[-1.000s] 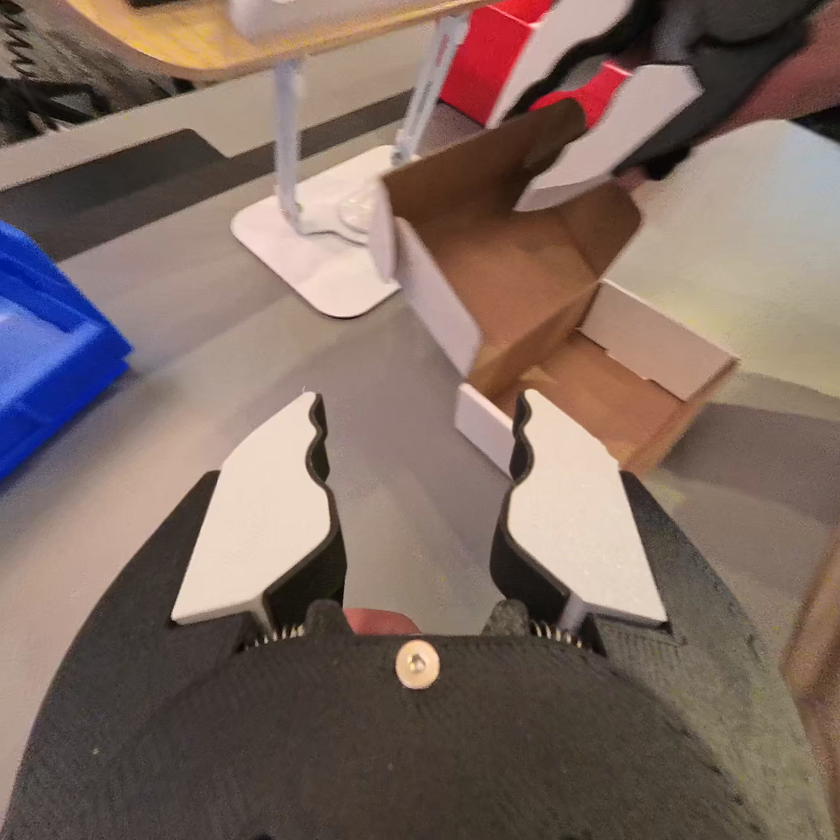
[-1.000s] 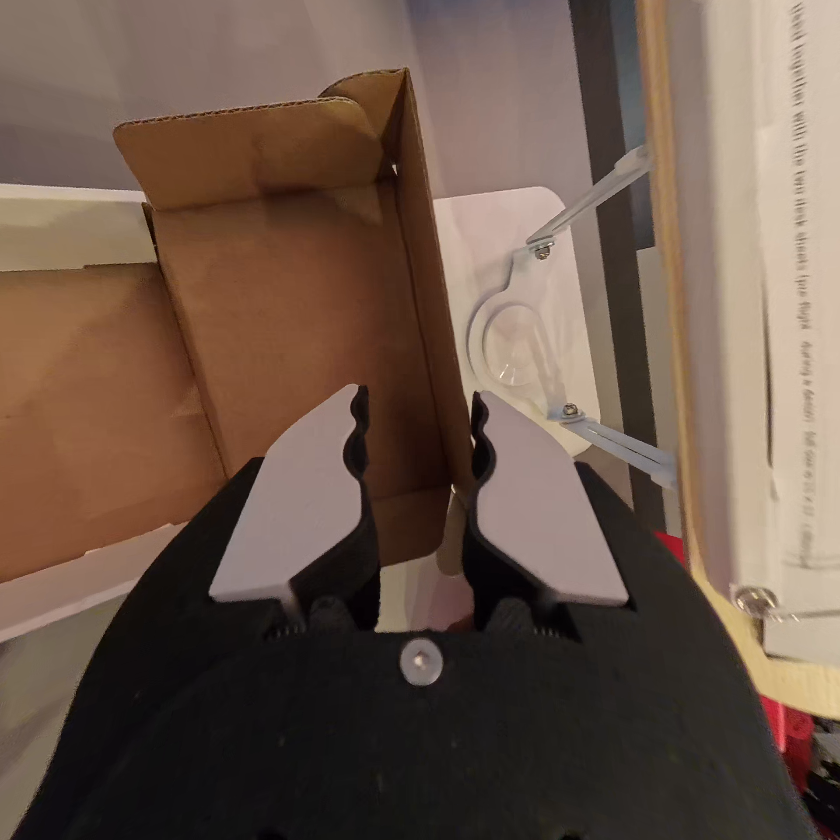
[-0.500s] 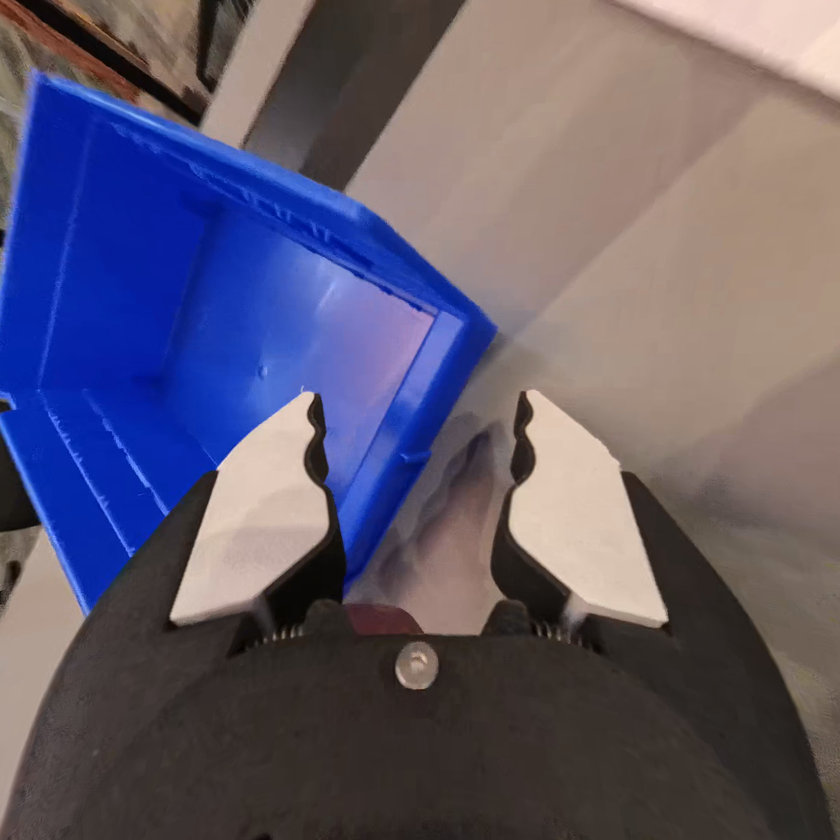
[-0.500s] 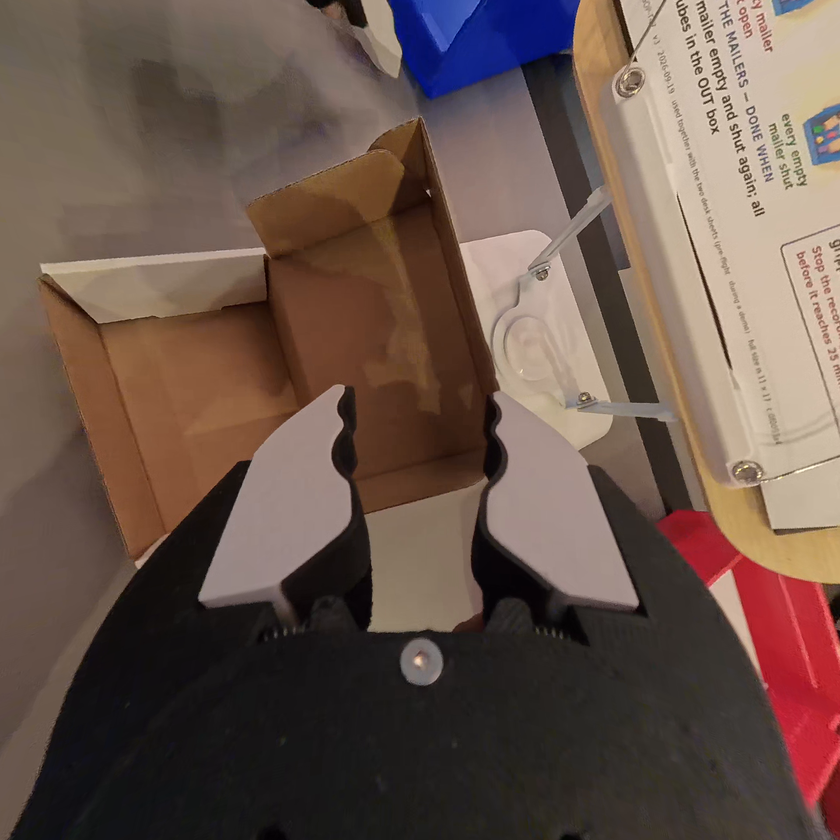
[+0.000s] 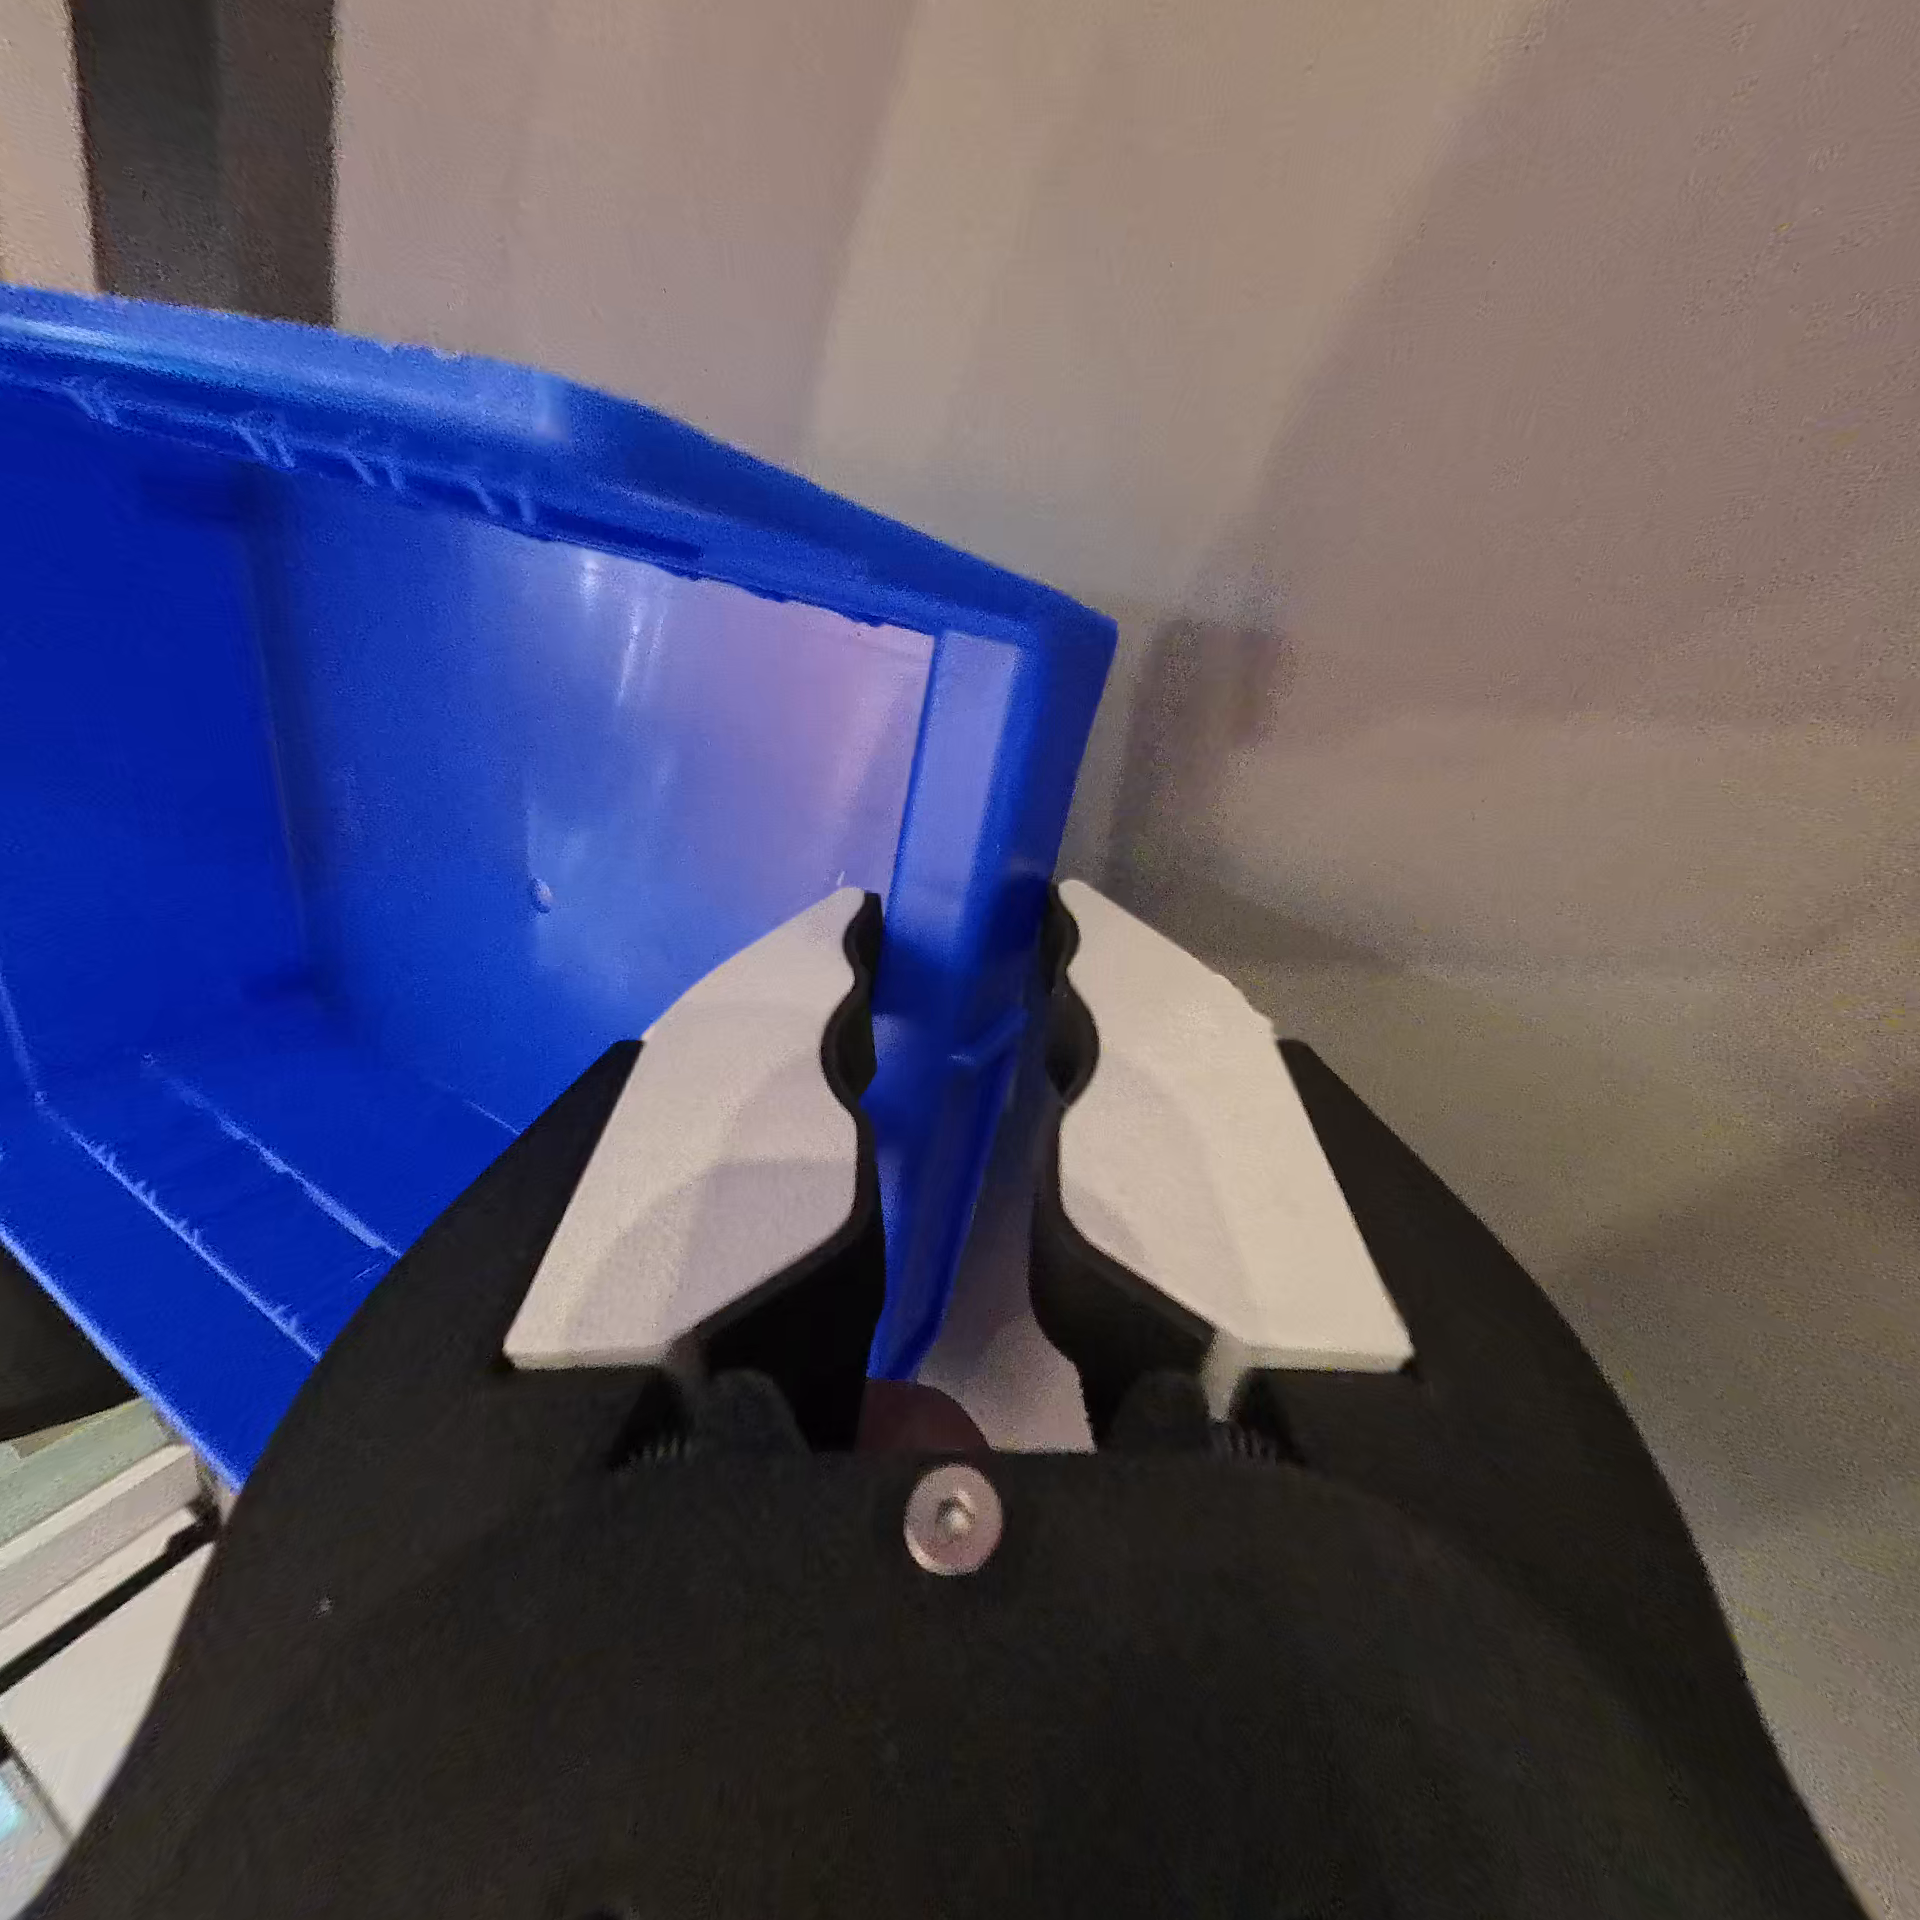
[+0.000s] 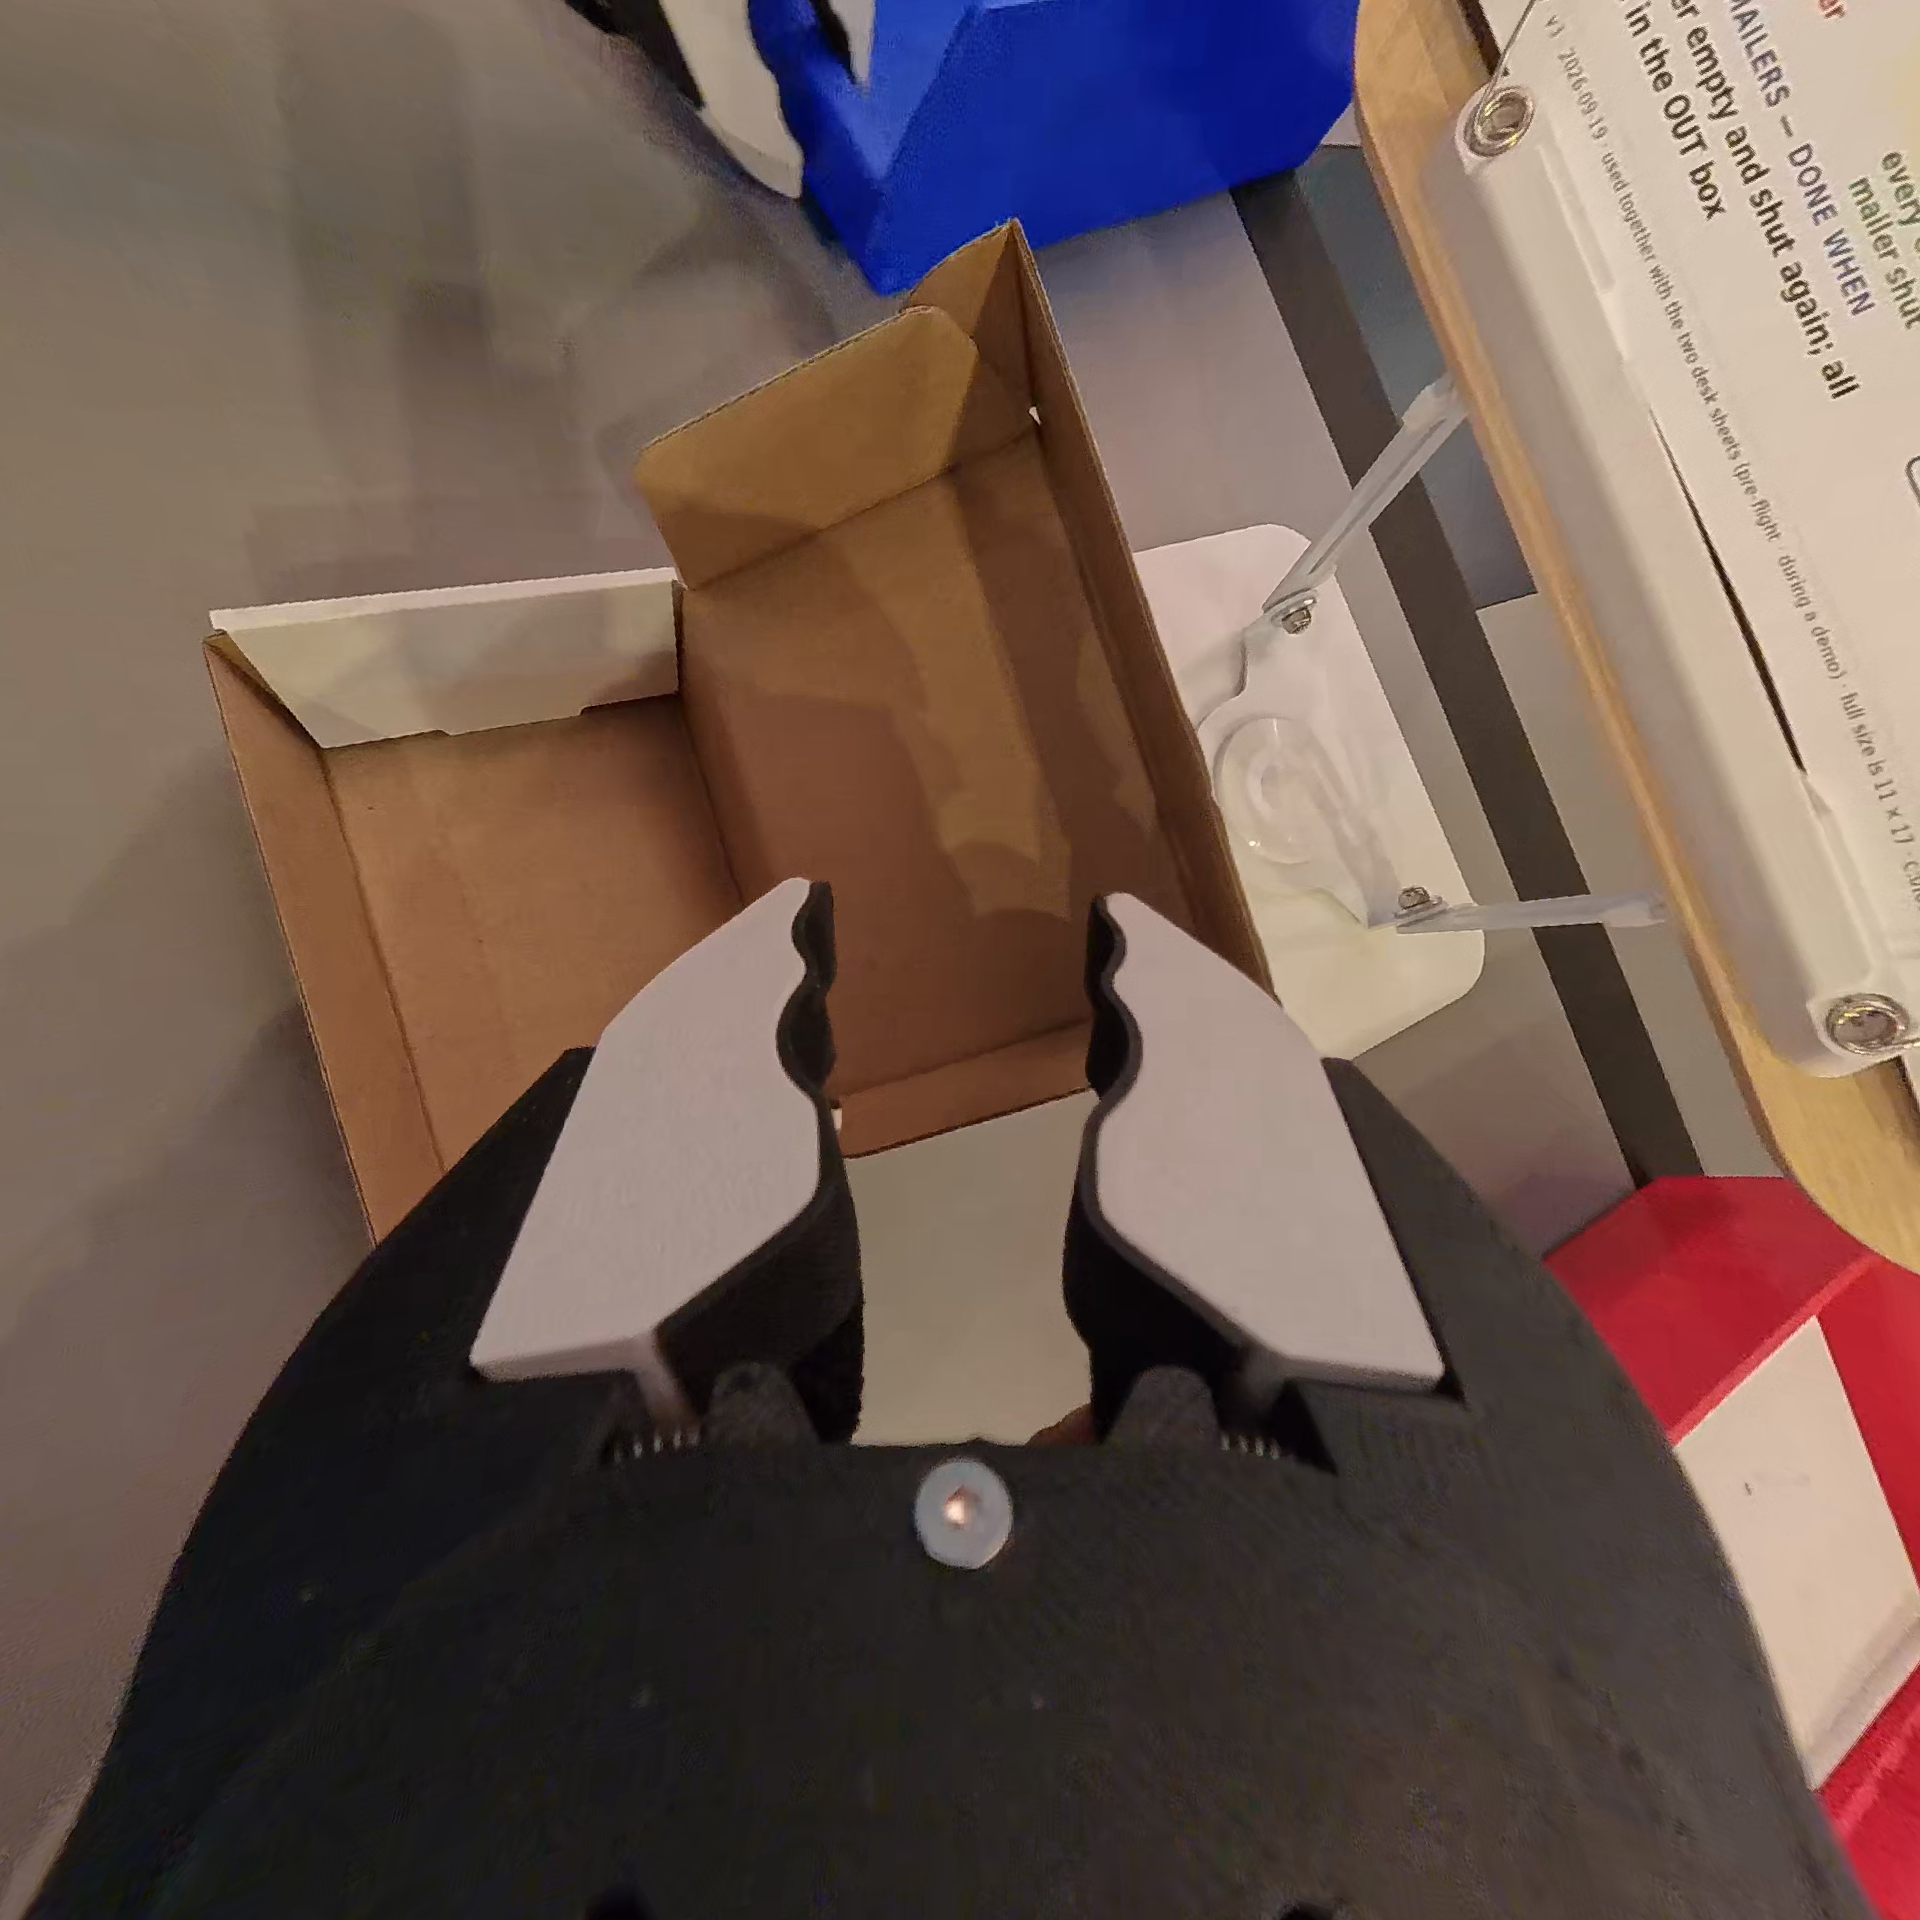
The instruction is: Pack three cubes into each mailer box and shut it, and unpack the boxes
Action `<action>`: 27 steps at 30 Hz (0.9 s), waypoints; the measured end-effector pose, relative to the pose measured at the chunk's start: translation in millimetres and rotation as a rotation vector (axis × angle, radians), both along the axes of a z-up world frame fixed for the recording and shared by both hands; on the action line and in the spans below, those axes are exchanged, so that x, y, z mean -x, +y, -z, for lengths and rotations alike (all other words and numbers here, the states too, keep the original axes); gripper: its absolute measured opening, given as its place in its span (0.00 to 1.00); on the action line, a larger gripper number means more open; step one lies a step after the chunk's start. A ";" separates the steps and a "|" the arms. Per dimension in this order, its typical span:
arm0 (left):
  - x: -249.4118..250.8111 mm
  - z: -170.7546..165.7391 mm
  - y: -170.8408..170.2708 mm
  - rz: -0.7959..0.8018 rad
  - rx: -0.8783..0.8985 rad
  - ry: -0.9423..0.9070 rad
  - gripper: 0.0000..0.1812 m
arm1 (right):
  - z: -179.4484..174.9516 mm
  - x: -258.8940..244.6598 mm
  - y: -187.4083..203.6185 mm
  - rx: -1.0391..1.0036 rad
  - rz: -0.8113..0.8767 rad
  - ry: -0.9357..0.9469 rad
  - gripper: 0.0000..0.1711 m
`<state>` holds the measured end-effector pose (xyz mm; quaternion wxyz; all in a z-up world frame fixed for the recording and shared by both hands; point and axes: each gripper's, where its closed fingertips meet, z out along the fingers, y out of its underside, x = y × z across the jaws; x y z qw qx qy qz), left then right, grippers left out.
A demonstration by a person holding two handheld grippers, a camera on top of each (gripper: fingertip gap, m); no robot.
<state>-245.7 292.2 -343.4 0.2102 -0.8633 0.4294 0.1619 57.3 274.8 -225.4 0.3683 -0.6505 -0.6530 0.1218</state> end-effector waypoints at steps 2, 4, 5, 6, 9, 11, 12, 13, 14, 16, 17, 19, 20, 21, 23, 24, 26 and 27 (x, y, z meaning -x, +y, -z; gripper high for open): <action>-3.2 0.0 -15.2 0.062 -0.002 0.021 0.15 | 0.5 0.7 -2.3 0.000 -0.005 0.002 0.26; -4.7 0.6 -32.8 0.114 0.026 0.007 0.15 | 0.8 1.9 -4.8 -0.003 -0.010 0.004 0.26; -1.3 0.0 -41.3 0.121 0.043 0.016 0.15 | 1.1 2.4 -6.3 -0.005 -0.014 0.004 0.26; 2.4 -3.6 -48.3 0.131 0.047 0.022 0.20 | 1.2 2.7 -7.6 -0.006 -0.018 0.005 0.27; 15.1 -35.8 -62.2 0.092 0.037 -0.066 0.35 | -0.9 1.7 -9.1 -0.009 -0.016 0.023 0.27; 37.6 -65.8 -60.0 0.064 -0.009 -0.080 0.35 | -2.6 0.3 -8.3 -0.008 -0.013 0.040 0.27; 50.7 -76.9 -57.0 0.059 -0.025 -0.070 0.36 | -2.6 -0.3 -7.5 -0.007 -0.010 0.044 0.27; 65.0 -82.6 -54.0 0.051 -0.019 -0.044 0.36 | -2.0 -0.3 -7.2 -0.005 -0.010 0.044 0.27; 79.6 -83.2 -51.9 0.044 0.014 -0.002 0.35 | -1.6 0.2 -7.0 -0.005 -0.011 0.046 0.27; 98.4 -76.3 -46.4 0.047 0.085 0.058 0.32 | -0.8 1.9 -7.9 -0.002 -0.015 0.054 0.27; 102.3 -68.3 -46.5 0.057 0.144 0.075 0.30 | 0.1 2.7 -9.2 0.003 -0.019 0.054 0.27; 111.3 -50.1 -49.0 0.084 0.261 0.146 0.31 | 1.4 3.4 -9.6 -0.001 -0.021 0.051 0.27; 116.6 -42.1 -49.8 0.091 0.308 0.186 0.32 | 1.6 3.7 -9.7 -0.005 -0.022 0.049 0.27; 119.9 -35.0 -50.9 0.101 0.350 0.211 0.32 | 1.6 4.1 -10.5 -0.004 -0.024 0.050 0.26; 124.5 -24.6 -49.6 0.113 0.401 0.250 0.32 | 0.1 5.6 -11.5 -0.003 -0.028 0.060 0.26; 123.9 -19.7 -49.0 0.114 0.420 0.246 0.32 | -0.3 6.2 -11.9 -0.001 -0.030 0.064 0.26; 123.6 -13.9 -48.8 0.109 0.457 0.240 0.27 | -0.7 6.8 -12.0 0.000 -0.032 0.071 0.26; 124.0 -14.4 -44.7 0.102 0.441 0.243 0.23 | -0.6 6.9 -11.9 0.001 -0.032 0.074 0.26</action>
